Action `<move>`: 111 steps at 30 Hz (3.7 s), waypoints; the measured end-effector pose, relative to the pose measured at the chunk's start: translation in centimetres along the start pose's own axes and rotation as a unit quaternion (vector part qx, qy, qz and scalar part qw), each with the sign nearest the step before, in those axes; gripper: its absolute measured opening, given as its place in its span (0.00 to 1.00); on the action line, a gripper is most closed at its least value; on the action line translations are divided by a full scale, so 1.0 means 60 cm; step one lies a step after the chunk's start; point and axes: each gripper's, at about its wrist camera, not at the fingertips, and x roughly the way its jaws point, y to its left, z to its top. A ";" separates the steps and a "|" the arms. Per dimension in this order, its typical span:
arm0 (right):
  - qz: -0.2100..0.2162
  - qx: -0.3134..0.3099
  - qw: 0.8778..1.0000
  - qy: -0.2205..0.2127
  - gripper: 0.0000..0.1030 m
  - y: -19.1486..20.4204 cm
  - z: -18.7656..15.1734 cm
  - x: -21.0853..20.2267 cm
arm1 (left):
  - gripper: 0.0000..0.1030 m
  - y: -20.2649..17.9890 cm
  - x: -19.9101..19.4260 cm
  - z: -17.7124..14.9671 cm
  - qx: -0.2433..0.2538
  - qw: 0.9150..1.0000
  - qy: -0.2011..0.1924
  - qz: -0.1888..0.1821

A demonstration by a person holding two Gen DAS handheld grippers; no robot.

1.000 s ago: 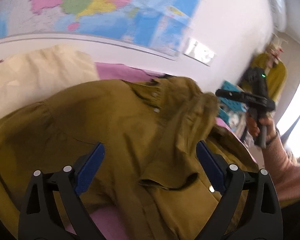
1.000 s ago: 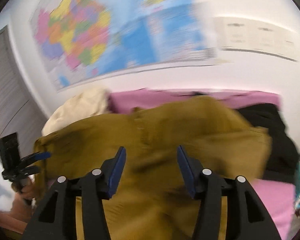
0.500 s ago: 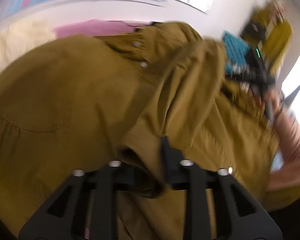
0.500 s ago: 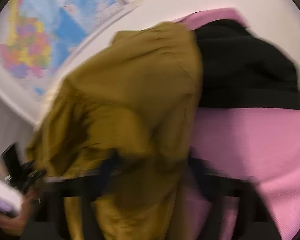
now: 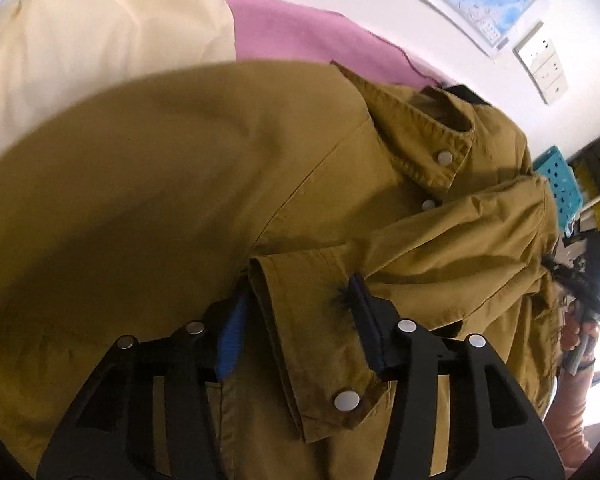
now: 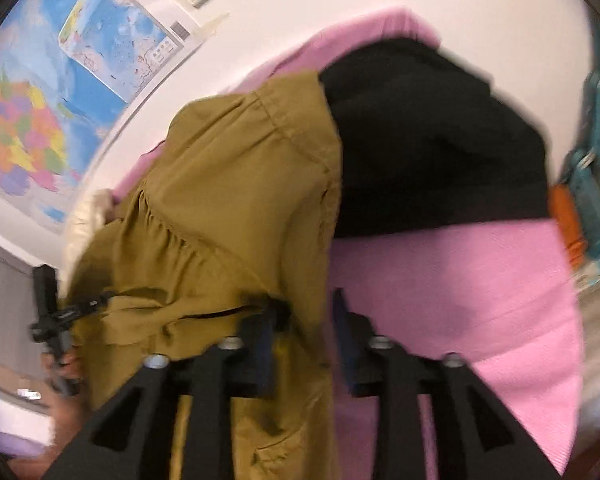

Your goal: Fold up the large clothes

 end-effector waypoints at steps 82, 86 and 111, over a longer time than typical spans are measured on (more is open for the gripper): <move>0.093 -0.263 0.960 -0.015 0.03 0.328 0.049 -0.172 | 0.55 -0.054 -0.353 -0.159 0.143 0.965 -0.215 -0.039; 0.056 -0.201 0.977 0.032 0.03 0.237 0.060 -0.121 | 0.53 -0.048 -0.265 -0.138 0.135 0.979 -0.152 -0.015; 0.072 -0.118 0.990 -0.002 0.03 0.095 0.006 -0.082 | 0.55 -0.029 -0.063 -0.090 0.112 0.986 -0.076 0.093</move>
